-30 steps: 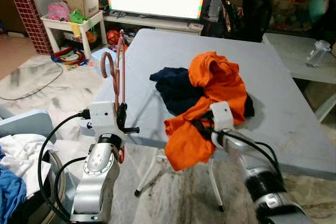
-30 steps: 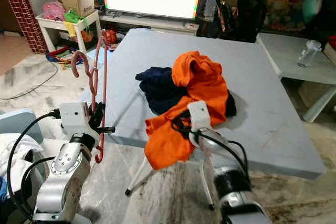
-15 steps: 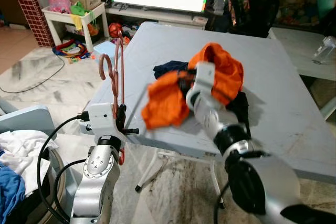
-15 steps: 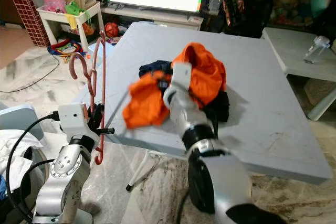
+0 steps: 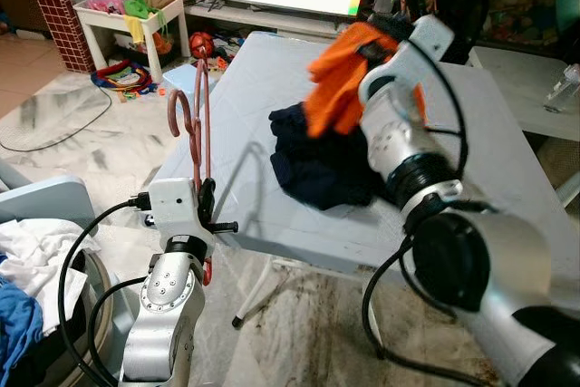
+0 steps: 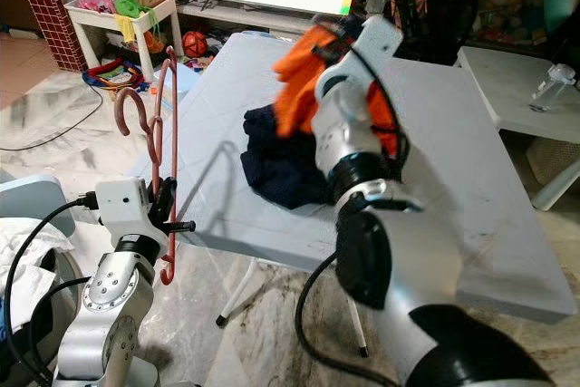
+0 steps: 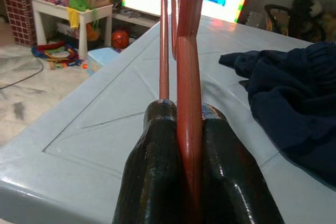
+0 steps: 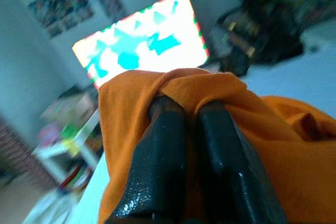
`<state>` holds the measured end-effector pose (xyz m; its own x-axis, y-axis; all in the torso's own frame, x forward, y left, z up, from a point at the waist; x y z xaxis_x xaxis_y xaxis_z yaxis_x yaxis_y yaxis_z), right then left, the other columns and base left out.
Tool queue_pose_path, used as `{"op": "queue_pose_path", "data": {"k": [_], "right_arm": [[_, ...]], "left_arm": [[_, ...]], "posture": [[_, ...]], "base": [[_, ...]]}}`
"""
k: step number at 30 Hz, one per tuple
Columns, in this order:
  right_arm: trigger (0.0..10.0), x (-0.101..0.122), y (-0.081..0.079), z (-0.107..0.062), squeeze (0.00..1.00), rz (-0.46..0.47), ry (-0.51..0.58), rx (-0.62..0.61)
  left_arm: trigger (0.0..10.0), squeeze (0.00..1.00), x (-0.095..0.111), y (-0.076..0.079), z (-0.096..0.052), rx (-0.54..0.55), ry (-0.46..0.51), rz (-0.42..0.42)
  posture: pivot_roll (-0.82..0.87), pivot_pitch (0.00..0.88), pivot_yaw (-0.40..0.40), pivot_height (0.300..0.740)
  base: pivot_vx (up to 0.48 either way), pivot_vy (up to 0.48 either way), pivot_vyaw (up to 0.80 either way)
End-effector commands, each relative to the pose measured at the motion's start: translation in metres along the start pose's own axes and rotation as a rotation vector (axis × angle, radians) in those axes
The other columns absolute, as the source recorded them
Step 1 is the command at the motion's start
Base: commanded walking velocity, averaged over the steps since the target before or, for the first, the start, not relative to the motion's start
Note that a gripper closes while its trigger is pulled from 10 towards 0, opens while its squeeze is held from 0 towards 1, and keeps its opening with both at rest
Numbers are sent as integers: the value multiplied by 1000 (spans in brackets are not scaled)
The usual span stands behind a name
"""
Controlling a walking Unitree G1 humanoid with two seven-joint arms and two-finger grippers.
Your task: Hang hanger
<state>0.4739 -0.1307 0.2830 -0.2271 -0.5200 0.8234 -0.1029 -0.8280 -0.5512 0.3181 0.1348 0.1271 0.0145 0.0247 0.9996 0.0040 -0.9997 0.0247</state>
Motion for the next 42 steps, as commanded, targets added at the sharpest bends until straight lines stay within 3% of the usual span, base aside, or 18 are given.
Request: {"op": "queue_pose_path", "data": {"k": [1,2,3,4,6,8,9,12,19,23,27,32,38,42], "right_arm": [[8627,-3,-3,-2,0,-143,22,14],[8627,-7,-2,-4,0,-194,20,22],[10000,-17,-2,-7,0,-250,6,41],[10000,-17,-2,-7,0,-250,6,41],[10000,-58,7,-20,0,-437,-77,92],[10000,-69,9,-24,0,-462,-111,116],[10000,-93,18,-34,1000,-480,-192,151],[10000,-119,34,-47,1000,-530,-279,181],[10000,-136,76,-58,1000,-582,-365,164],[10000,-125,95,-54,1000,-609,-351,183],[10000,-111,100,-49,1000,-635,-312,218],[10000,-74,110,-35,1000,-589,-216,213],[10000,-70,123,-36,1000,-674,-230,240],[10000,-71,150,-39,1000,-687,-308,168]], "left_arm": [[10000,0,-1,4,-2,1,-5,-1],[10000,0,-1,4,-2,1,-5,-1],[10000,0,-1,5,-3,2,-5,-3],[10000,0,-1,5,-3,2,-5,-3],[10000,0,-1,7,-4,-8,-6,-17],[10000,0,-1,6,-4,-8,-7,-17],[10000,0,-2,6,-5,-9,-8,-16],[10000,0,-2,6,-5,-10,-11,-15],[10000,0,-4,8,-4,-22,-19,-16],[10000,0,-3,7,-1,-33,-14,5],[10000,0,-3,2,1,-32,-14,15],[10000,0,-4,-3,6,-36,-19,22],[10000,0,-7,6,9,-77,-29,29],[10000,0,-1,7,16,-90,-12,32]], "posture": [[221,0,-126,740],[221,0,-127,740],[222,0,-128,740],[222,0,-128,740],[222,0,-129,740],[222,0,-129,740],[220,0,-128,740],[214,0,-126,740],[196,0,-114,740],[199,0,-106,740],[194,0,-99,740],[176,0,-85,740],[165,0,-73,740],[152,0,-71,740]], "base": [[0,0,0],[0,0,0],[0,0,0],[0,0,0],[0,0,0],[0,0,0],[0,0,0],[0,0,0],[0,0,0],[0,0,0],[0,0,0],[0,0,0],[0,0,0],[0,0,0]]}}
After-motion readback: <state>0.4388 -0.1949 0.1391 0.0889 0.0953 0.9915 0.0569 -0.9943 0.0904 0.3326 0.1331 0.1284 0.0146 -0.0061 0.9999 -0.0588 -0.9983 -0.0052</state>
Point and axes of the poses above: a point about 5 cm out from each wrist's last joint towards the gripper, its own z axis pointing out of the wrist towards the gripper, its own x axis along the axis of the wrist's last joint, y = z × x, the point moved 5 cm from there along z, pointing out of the wrist towards the gripper, and after that the axes turned 6 degrees about z, right-handed, at the moved point
